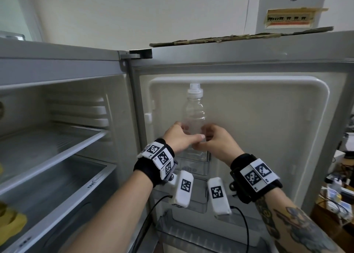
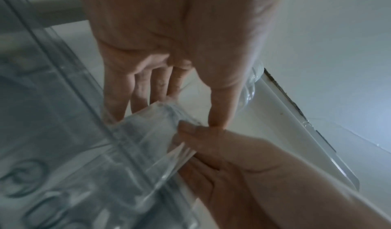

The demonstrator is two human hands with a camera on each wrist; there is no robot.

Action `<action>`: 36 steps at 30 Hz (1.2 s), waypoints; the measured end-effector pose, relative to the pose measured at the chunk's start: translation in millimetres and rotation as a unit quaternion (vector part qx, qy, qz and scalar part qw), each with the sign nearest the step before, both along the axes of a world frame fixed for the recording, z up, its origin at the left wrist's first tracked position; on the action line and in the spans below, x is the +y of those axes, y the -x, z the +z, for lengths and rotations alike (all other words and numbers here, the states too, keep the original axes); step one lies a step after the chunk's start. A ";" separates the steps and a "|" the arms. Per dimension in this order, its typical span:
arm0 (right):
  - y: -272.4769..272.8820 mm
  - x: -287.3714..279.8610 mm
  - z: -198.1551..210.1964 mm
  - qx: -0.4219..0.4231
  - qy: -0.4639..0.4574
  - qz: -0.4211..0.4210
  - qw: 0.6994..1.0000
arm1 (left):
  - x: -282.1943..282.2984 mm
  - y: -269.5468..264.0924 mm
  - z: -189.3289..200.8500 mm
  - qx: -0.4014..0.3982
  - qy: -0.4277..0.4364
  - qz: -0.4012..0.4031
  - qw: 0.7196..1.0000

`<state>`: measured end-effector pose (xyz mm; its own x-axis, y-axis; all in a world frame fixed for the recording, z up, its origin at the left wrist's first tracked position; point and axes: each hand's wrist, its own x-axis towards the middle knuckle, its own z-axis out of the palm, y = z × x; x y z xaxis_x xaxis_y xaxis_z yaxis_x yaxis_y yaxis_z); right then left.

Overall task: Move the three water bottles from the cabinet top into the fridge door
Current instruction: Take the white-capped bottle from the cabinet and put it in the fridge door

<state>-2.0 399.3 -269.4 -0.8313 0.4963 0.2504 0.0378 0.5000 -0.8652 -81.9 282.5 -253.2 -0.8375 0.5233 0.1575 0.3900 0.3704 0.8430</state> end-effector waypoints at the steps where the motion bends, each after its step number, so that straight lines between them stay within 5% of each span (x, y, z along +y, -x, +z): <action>1: 1.5 1.3 -1.0 0.000 0.002 0.000 1.000 | -0.9 -1.2 -1.4 -0.001 0.005 0.000 1.000; 10: -1.4 -0.9 -3.0 0.007 0.001 0.003 1.000 | -2.1 -2.5 -10.4 -0.024 0.006 -0.007 1.000; 19: -24.6 -11.0 7.7 0.067 -0.034 -0.077 0.994 | -16.8 -8.4 -8.6 0.000 0.005 0.032 0.999; 26: -11.9 -17.1 -7.0 -0.067 -0.161 -0.076 0.982 | -17.0 -9.5 -17.9 0.075 0.125 0.036 0.989; 36: -2.0 -14.4 -20.1 -0.059 -0.216 -0.109 0.968 | -16.6 -2.1 -26.3 0.096 0.114 0.042 0.988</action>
<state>0.0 384.9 -289.5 -0.7540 0.5328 0.3841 0.2688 0.7839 -0.5597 -79.8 265.9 -279.5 -0.8458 0.4931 0.2039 0.4944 0.5805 0.6470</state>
